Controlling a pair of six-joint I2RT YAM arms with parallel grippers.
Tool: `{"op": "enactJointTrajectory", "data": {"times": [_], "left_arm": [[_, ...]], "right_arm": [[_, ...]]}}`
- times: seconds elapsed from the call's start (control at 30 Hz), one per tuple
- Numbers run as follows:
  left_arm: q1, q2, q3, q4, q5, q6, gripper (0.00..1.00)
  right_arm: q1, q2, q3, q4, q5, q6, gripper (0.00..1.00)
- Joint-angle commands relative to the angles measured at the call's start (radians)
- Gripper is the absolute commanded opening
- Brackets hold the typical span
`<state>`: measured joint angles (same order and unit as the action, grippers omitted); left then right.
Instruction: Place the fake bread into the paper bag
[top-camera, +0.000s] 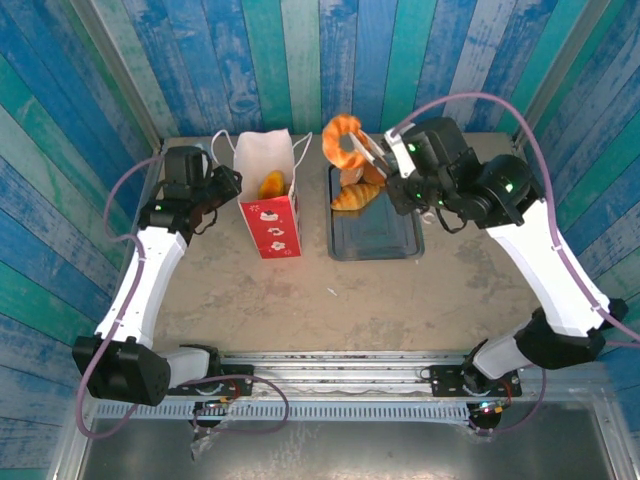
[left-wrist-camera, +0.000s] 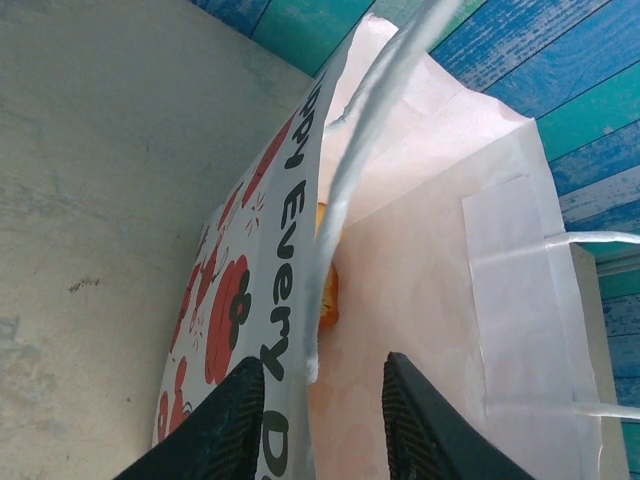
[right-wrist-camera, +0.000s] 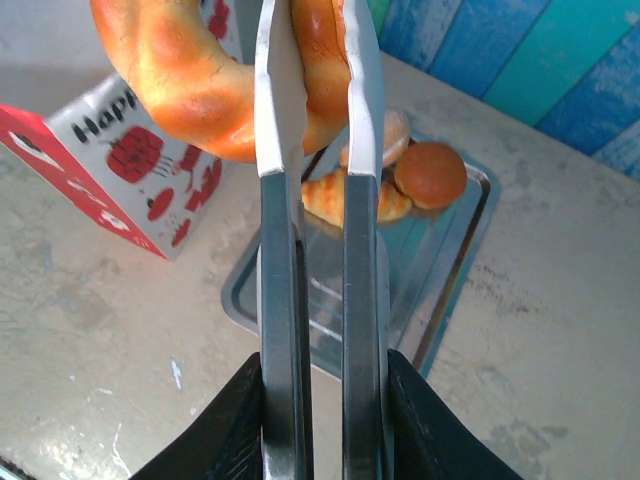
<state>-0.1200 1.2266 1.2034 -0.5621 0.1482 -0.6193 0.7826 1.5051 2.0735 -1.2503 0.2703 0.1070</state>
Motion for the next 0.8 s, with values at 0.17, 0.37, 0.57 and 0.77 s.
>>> {"op": "enactJointTrajectory", "data": {"times": [0.17,0.37,0.57,0.77], "left_arm": [[-0.007,0.024,0.021,0.031,0.0,0.02,0.23],[-0.013,0.05,0.022,0.022,-0.018,0.036,0.15],[-0.017,0.048,0.021,0.021,-0.027,0.045,0.09],[-0.022,0.043,0.022,0.027,-0.026,0.047,0.07]], "right_arm": [[0.094,0.161,0.218,0.031,0.069,-0.039,0.3],[0.132,0.263,0.315,0.085,0.087,-0.056,0.3],[0.154,0.357,0.362,0.155,0.101,-0.078,0.3],[0.165,0.464,0.424,0.183,0.148,-0.102,0.31]]}}
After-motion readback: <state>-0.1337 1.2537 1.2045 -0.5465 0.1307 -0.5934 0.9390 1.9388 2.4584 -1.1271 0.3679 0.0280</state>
